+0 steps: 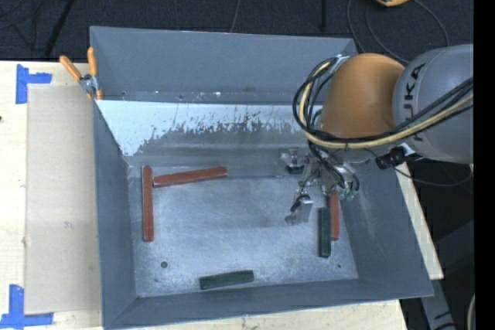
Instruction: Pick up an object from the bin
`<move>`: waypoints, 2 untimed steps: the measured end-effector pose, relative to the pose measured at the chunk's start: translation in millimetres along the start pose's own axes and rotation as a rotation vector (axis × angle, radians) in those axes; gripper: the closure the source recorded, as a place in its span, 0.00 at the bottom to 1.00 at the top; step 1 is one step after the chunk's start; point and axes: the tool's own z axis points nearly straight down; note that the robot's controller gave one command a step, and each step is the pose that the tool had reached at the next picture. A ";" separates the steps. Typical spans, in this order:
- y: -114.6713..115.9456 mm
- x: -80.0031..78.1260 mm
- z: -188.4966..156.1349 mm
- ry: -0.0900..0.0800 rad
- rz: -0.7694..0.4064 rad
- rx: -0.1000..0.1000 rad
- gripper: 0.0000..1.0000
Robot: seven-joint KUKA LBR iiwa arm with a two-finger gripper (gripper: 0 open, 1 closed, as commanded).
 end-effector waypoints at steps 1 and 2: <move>-20.6 -10.9 3.8 0.002 -0.048 0.004 0.00; -63.1 -5.9 -20.5 0.002 -0.177 -0.001 0.00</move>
Offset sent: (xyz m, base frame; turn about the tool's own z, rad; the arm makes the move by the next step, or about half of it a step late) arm 0.0076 -0.0898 0.0331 -0.2039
